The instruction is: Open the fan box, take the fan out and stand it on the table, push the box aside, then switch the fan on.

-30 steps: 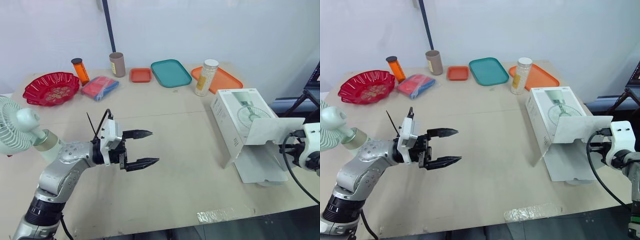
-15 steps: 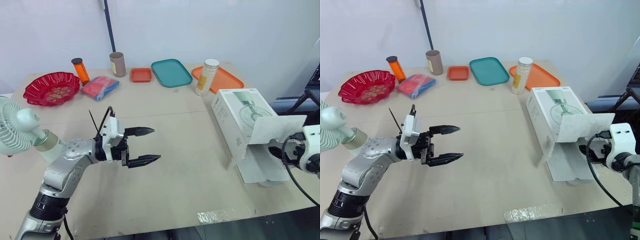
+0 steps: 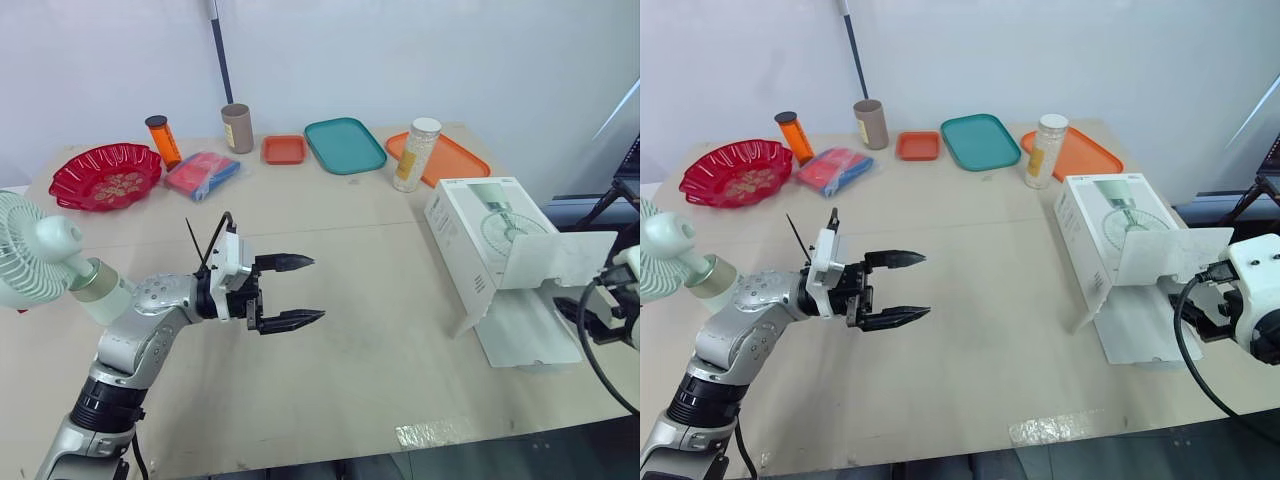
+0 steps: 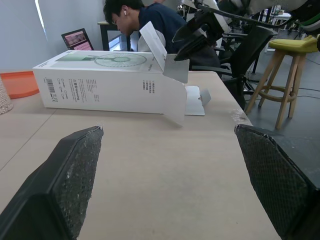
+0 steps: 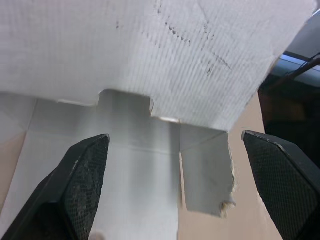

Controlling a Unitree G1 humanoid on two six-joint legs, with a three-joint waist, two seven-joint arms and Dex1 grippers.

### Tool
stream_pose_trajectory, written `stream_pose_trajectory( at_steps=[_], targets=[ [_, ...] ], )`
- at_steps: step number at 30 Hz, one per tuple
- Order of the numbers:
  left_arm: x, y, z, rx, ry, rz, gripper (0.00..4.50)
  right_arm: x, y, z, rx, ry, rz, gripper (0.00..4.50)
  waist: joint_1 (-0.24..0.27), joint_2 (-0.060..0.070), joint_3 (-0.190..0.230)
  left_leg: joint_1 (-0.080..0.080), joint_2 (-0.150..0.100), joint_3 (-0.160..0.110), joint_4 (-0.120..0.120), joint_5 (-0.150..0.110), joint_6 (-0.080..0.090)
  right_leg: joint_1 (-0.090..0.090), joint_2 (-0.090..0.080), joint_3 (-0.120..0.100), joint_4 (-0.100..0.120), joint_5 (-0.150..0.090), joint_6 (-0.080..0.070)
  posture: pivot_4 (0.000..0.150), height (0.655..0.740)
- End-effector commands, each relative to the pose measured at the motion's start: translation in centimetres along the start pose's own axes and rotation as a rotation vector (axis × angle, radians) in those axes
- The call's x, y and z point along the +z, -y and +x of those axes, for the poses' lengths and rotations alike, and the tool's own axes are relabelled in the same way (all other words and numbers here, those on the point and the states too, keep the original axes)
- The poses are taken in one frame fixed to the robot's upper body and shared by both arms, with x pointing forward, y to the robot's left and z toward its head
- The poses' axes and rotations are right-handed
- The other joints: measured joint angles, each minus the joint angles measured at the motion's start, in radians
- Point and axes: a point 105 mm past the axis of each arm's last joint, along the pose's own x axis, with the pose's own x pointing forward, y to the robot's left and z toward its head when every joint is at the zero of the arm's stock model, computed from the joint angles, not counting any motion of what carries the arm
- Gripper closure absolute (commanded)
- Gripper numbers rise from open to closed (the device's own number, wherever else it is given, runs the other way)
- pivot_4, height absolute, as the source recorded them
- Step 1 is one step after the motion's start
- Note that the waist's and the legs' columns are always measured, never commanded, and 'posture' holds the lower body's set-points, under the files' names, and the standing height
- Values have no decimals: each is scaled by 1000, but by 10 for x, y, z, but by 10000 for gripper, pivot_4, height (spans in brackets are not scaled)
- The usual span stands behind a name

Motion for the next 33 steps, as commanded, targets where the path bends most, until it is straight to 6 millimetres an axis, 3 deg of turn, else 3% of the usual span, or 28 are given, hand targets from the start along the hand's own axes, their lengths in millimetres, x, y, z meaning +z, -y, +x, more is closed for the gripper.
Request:
stream_pose_trajectory(
  at_steps=[1,8,13,22,33],
  targets=[
    [4,1,-3,5,6,32,0,28,-29,-19,113,84,-88,1502,-2,0,0,0,0,0,0,0,0,0,0,0,0,0,0,1500,7400],
    [2,5,-15,74,-26,34,0,87,-108,-34,535,390,-152,1502,-5,-2,2,2,1,0,0,0,0,0,2,1,-1,0,0,1500,7400],
    [1,18,-34,256,-58,23,0,102,-160,-49,910,483,-264,1502,-3,-3,2,2,1,-1,0,-1,2,-3,1,1,-2,0,0,1500,7400],
    [-4,48,-71,583,-140,3,0,128,-196,-27,1108,599,-344,1502,3,-6,4,3,1,-1,1,-2,4,-3,-1,0,-2,0,0,1500,7400],
    [1,87,-121,1072,-194,26,0,139,-230,-18,1295,669,-404,1502,4,-7,5,3,1,-1,1,-3,4,-3,-1,0,-2,-1,-1,1500,7400]
  ],
)
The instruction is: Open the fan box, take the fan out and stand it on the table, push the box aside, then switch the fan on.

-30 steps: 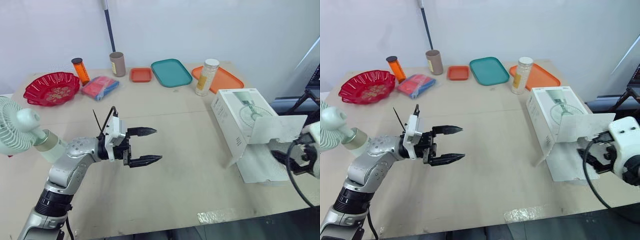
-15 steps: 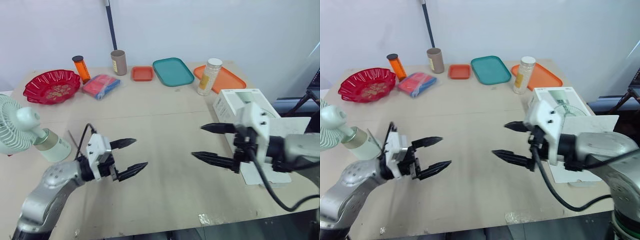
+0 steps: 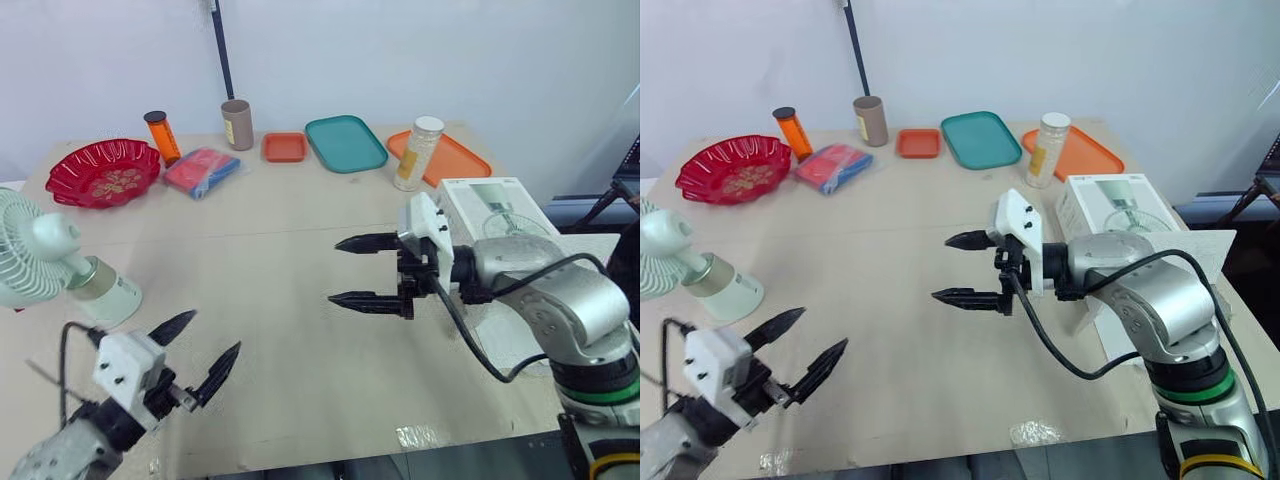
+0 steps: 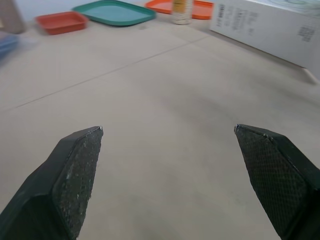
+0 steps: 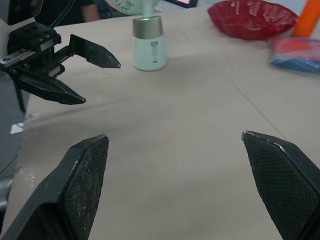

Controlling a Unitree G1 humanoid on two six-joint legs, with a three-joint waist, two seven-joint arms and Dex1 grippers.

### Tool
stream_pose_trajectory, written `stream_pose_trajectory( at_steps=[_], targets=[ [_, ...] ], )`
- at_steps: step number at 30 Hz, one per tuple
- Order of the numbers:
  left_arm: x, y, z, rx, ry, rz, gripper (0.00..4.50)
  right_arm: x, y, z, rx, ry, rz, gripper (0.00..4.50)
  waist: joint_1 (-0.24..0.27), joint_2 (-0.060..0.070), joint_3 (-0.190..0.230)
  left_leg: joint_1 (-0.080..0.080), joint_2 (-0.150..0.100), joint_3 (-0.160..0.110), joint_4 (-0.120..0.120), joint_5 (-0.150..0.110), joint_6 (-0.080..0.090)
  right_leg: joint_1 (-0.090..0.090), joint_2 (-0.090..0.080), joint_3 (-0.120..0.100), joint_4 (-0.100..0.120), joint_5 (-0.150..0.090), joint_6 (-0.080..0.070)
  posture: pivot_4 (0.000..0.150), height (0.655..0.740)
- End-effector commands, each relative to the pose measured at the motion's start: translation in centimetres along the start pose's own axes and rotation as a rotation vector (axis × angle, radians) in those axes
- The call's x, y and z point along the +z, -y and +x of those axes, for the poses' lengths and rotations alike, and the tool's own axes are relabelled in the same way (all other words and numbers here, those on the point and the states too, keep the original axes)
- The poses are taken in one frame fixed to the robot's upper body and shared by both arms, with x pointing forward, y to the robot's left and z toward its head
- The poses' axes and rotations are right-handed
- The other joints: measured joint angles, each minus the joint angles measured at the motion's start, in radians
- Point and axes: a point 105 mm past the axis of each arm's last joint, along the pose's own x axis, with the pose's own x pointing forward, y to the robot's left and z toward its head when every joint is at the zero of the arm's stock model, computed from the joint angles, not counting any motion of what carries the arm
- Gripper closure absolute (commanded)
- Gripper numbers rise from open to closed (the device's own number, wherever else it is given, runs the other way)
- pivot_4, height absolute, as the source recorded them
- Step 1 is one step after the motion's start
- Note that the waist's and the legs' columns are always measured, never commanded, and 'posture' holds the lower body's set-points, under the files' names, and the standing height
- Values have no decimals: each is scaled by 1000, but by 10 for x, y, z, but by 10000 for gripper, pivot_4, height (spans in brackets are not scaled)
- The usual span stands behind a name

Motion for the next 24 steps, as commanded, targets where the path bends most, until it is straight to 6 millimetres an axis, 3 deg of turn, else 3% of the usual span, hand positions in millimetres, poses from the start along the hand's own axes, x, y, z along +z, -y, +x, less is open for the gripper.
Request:
stream_pose_trajectory(
  at_steps=[1,5,11,21,24],
  targets=[
    [12,-13,-25,209,38,57,0,6,4,6,42,21,-57,1502,0,-1,0,0,0,0,0,0,0,0,0,0,0,0,0,1500,7400],
    [3,-29,-58,436,8,57,0,7,8,18,84,35,-71,1502,-3,-3,2,1,0,1,0,0,0,1,0,0,0,-1,0,1500,7400],
    [6,-56,-102,743,5,170,0,10,5,27,135,60,-66,1502,-5,-5,3,-1,0,0,0,0,0,0,1,-1,0,-2,-1,1500,7400],
    [21,-101,-114,985,83,242,0,12,-2,35,154,83,-70,1502,-7,-6,4,0,1,-1,0,0,0,0,1,-2,0,-2,-1,1500,7400],
    [27,-111,-99,970,116,241,0,11,-3,36,138,88,-67,1502,-7,-6,4,0,1,-1,0,0,0,0,2,-2,0,-2,-2,1500,7400]
  ],
)
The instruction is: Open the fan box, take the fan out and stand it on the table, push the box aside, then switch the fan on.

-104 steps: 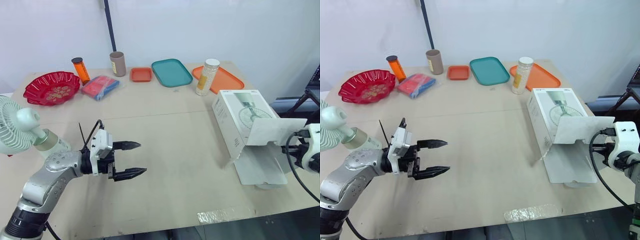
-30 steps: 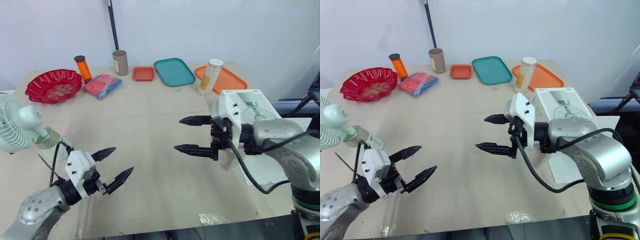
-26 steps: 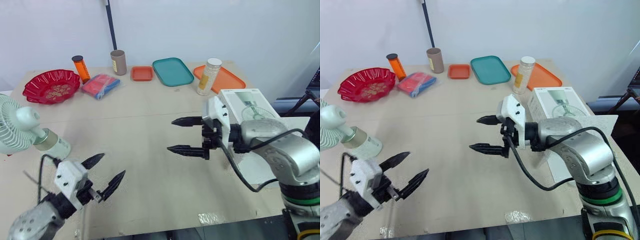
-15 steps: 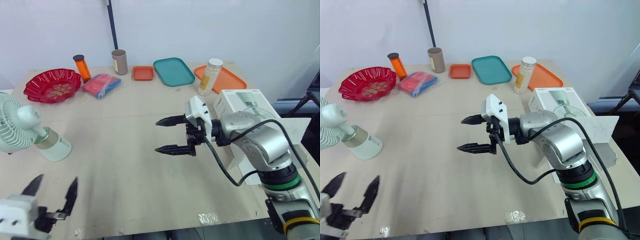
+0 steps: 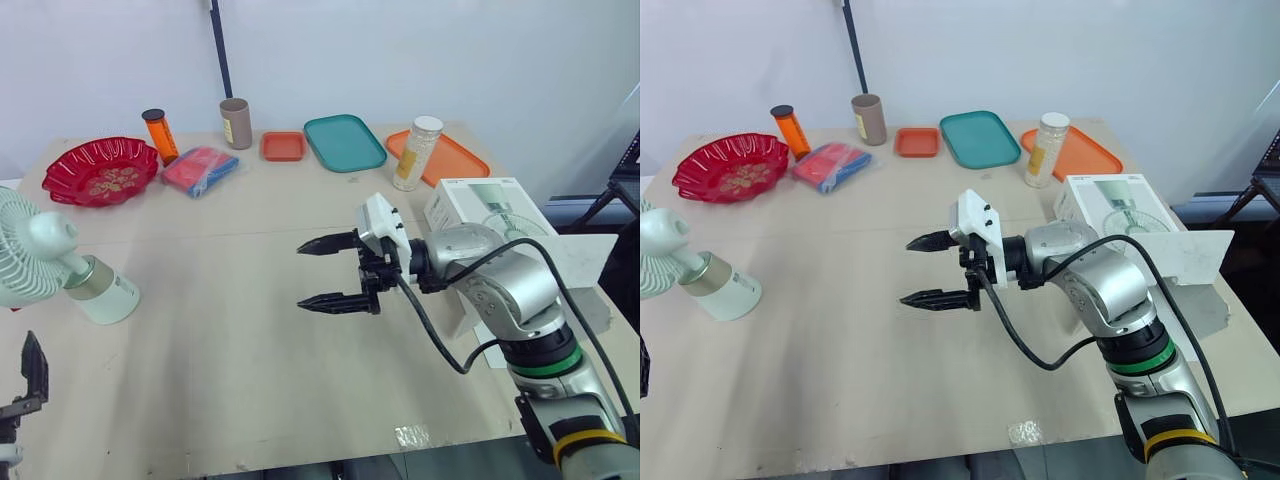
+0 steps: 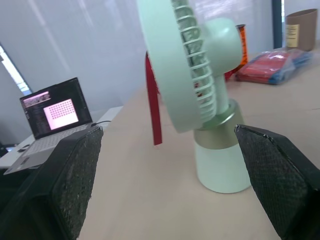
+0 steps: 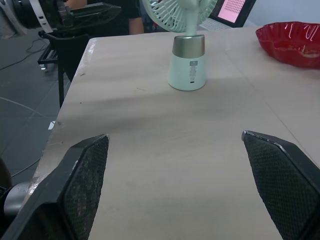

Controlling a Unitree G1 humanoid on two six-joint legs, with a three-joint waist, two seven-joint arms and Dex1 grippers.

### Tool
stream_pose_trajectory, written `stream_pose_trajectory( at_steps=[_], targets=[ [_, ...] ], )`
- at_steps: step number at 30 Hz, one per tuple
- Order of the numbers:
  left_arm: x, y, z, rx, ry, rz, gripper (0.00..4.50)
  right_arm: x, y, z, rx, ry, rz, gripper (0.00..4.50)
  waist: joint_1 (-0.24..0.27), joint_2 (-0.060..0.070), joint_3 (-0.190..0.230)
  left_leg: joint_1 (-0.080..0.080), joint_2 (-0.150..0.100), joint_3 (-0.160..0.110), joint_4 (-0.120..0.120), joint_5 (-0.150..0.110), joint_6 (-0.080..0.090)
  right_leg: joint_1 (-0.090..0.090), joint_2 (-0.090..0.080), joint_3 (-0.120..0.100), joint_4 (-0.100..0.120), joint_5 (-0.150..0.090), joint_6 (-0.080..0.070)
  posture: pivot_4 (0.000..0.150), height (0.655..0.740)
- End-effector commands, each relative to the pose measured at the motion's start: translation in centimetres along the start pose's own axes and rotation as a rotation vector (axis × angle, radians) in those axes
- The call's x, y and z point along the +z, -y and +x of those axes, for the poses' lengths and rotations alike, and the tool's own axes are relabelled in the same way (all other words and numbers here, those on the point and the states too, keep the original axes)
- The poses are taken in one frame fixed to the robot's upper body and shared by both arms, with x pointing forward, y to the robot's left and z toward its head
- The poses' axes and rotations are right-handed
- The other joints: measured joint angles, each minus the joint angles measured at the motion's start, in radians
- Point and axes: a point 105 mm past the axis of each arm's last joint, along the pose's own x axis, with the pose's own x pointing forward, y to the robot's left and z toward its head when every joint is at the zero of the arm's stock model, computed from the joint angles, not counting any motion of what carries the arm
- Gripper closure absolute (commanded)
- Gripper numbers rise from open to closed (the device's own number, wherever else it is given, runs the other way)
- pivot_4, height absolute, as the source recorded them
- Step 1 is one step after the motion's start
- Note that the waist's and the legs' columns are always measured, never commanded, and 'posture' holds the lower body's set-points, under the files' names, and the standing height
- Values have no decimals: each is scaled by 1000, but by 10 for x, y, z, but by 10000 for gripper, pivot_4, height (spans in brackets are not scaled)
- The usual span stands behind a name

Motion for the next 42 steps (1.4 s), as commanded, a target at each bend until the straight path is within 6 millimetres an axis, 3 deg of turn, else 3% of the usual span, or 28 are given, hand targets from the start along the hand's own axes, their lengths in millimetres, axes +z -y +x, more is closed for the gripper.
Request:
stream_pose_trajectory(
  at_steps=[1,7,21,34,39,42],
  targets=[
    [9,0,18,4,39,17,0,9,-5,2,-10,25,-39,1502,1,0,0,0,0,0,0,0,0,0,0,0,0,0,0,1500,7400],
    [16,8,40,-56,65,18,0,9,-6,4,-24,26,-37,1502,0,0,0,1,0,-1,0,0,-1,0,-1,-2,1,1,-2,1500,7400],
    [10,20,63,-46,54,-74,0,14,-4,6,-59,39,-24,1502,0,0,0,0,0,-2,0,1,-2,0,-2,-5,1,2,-3,1500,7400],
    [13,26,71,-34,65,-115,0,13,-4,6,-68,38,-13,1502,1,0,0,0,0,-3,-1,1,-2,0,-3,-6,1,2,-3,1500,7400],
    [14,27,72,-36,71,-120,13820,13,-4,6,-68,38,-11,0,1,0,0,0,0,-3,-1,1,-2,0,-3,-7,1,2,-3,1500,7400],
    [13,29,73,-37,67,-125,13820,13,-4,6,-70,38,-10,0,1,0,0,0,0,-3,-1,1,-2,0,-3,-7,1,2,-3,1500,7400]
  ],
)
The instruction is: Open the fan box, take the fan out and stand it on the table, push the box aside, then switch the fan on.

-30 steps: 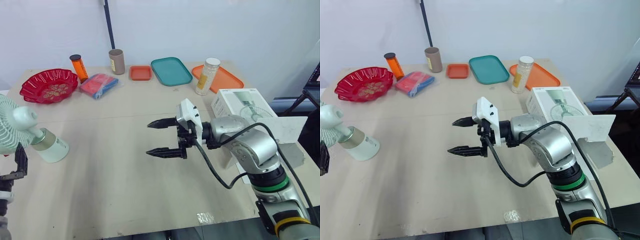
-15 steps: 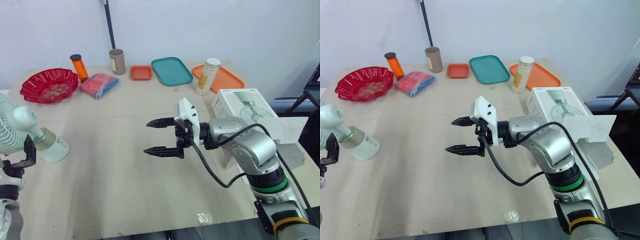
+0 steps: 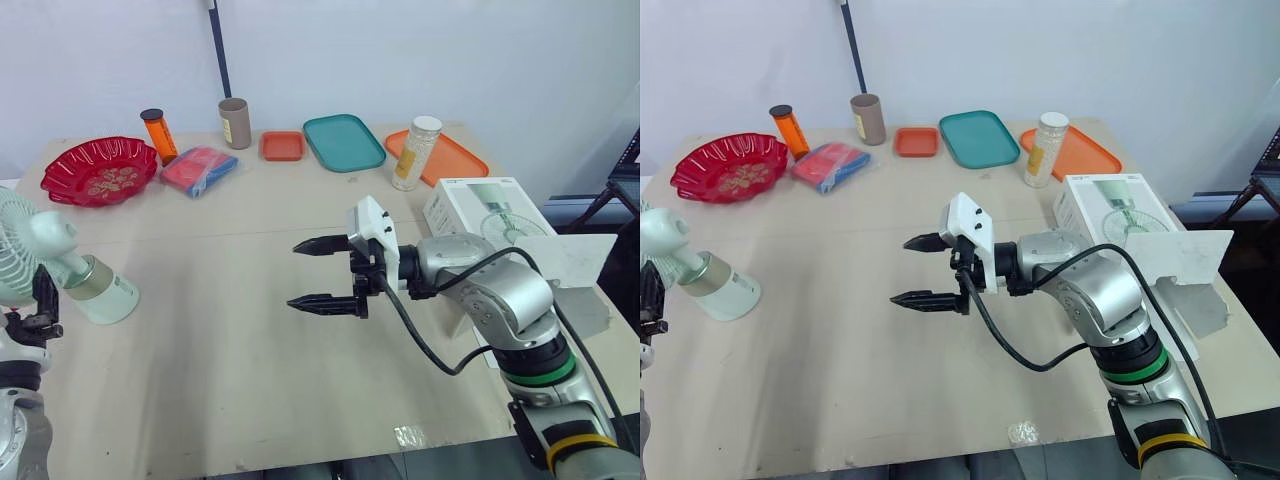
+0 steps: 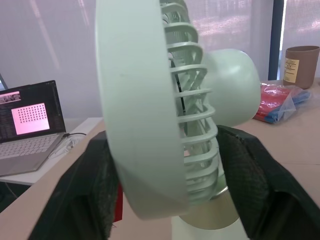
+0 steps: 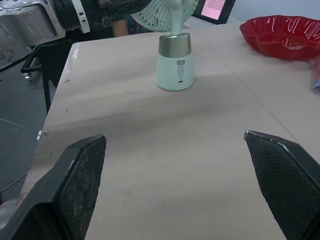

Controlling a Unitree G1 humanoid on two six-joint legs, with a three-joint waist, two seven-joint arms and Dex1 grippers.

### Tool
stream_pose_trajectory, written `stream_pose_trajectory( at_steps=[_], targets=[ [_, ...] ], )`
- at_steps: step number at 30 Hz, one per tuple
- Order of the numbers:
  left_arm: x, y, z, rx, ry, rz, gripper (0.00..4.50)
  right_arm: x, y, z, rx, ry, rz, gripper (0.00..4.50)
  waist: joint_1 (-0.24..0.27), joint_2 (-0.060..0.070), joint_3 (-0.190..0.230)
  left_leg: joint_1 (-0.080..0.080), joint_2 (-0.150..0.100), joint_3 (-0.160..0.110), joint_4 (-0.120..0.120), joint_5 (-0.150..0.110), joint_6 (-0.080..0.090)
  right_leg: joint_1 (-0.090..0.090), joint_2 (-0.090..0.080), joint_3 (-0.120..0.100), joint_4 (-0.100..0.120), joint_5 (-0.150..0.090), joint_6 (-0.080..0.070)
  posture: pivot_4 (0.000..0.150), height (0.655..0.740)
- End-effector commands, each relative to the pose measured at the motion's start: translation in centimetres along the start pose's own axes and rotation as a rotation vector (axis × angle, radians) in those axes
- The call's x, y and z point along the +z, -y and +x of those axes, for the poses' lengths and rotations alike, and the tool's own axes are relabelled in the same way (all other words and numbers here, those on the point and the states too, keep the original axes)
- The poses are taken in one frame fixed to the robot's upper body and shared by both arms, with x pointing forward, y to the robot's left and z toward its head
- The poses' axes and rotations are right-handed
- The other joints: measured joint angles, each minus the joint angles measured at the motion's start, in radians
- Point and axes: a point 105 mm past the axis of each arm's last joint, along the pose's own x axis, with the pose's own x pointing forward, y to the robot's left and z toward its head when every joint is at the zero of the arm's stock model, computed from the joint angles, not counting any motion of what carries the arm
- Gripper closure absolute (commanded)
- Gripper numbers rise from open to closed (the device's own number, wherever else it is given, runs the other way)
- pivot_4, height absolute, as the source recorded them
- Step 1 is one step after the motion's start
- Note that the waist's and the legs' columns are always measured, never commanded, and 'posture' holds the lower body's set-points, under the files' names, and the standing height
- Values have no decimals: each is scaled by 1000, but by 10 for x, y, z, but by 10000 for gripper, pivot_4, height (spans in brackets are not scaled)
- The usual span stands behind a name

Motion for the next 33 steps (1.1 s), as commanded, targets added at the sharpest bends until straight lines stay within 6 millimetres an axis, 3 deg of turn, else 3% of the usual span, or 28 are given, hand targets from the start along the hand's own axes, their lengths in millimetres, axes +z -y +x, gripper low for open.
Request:
stream_pose_trajectory(
  at_steps=[1,27,31,33],
  targets=[
    [7,1,0,-3,24,15,13820,15,-3,-3,3,38,-51,0,0,0,0,0,0,0,0,0,0,0,0,0,0,0,0,1500,7400],
    [5,1,7,11,43,8,13820,12,-6,-4,-12,29,-43,0,0,0,0,0,0,0,0,0,0,0,0,0,0,0,0,1500,7400],
    [5,2,7,10,46,2,24910,12,-6,-4,-14,28,-42,0,0,0,0,0,0,0,0,0,0,0,0,0,0,0,0,1500,7400],
    [5,2,7,12,45,2,25257,12,-5,-4,-14,27,-43,0,0,0,0,0,0,0,0,0,0,0,0,0,0,0,0,1500,7400]
  ],
)
